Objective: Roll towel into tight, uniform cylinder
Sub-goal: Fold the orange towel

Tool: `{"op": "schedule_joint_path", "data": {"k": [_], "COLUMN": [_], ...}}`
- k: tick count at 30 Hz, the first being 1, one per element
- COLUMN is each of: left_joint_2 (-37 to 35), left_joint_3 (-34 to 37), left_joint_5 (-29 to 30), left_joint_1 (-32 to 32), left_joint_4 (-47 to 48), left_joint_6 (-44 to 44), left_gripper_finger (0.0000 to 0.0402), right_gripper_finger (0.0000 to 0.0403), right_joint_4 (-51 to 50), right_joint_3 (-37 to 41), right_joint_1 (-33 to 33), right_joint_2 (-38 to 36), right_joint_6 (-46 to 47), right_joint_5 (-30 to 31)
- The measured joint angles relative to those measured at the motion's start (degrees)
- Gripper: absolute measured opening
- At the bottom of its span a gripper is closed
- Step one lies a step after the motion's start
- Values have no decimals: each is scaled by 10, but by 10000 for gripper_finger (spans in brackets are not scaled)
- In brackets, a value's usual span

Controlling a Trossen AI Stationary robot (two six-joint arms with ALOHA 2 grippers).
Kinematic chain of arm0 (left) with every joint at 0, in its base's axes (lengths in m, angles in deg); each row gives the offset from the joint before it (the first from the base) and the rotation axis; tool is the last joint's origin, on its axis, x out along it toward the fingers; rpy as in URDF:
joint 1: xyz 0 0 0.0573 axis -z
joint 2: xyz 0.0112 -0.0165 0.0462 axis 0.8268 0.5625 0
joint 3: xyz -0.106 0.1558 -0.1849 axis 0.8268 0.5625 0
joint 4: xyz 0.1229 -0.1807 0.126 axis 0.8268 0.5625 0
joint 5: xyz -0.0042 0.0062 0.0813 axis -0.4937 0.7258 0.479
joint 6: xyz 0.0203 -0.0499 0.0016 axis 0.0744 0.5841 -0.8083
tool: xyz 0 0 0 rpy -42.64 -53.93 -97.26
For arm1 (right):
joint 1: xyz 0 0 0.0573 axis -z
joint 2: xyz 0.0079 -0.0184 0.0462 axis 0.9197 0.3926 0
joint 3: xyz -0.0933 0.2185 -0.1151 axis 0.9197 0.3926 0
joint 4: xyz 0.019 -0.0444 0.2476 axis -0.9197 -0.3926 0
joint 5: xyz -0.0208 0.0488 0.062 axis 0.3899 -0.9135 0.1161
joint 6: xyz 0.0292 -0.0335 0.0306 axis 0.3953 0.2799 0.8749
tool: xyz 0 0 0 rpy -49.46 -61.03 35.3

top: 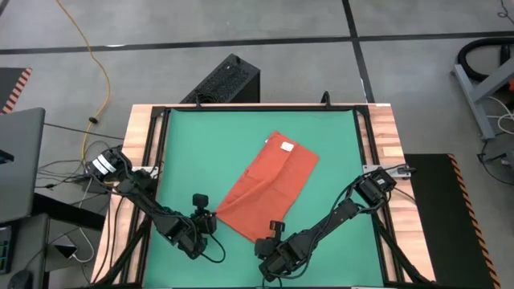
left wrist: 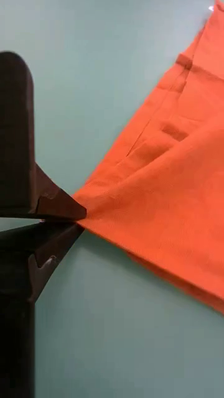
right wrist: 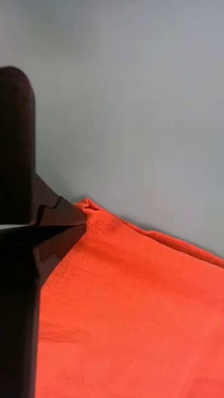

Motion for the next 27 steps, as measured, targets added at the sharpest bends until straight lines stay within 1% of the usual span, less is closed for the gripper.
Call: {"op": "schedule_joint_path", "data": {"k": [2, 5, 10, 18, 25, 27], "left_joint_2": [-1, -1, 0, 0, 2, 2], "left_joint_3": [-1, -11, -25, -32, -32, -32], "left_joint_5": [-5, 0, 40, 74, 74, 66], "left_joint_1": [2, 6, 6, 6, -6, -12], "left_joint_4": [8, 46, 94, 97, 94, 93], "left_joint_6": [-15, -32, -60, -69, -62, -62], "left_gripper_finger": [0, 0, 0, 0, 0, 0], "right_gripper_finger": [10, 10, 10, 10, 10, 10], "right_joint_4": [0, 0, 0, 0, 0, 0], "right_joint_3": [0, 0, 0, 0, 0, 0], "right_joint_1": [0, 0, -2, -3, -3, -3], "right_joint_2": [0, 0, 0, 0, 0, 0], "right_joint_6": [0, 0, 0, 0, -1, 0], "right_joint_5": [0, -3, -3, -4, -5, -5]}}
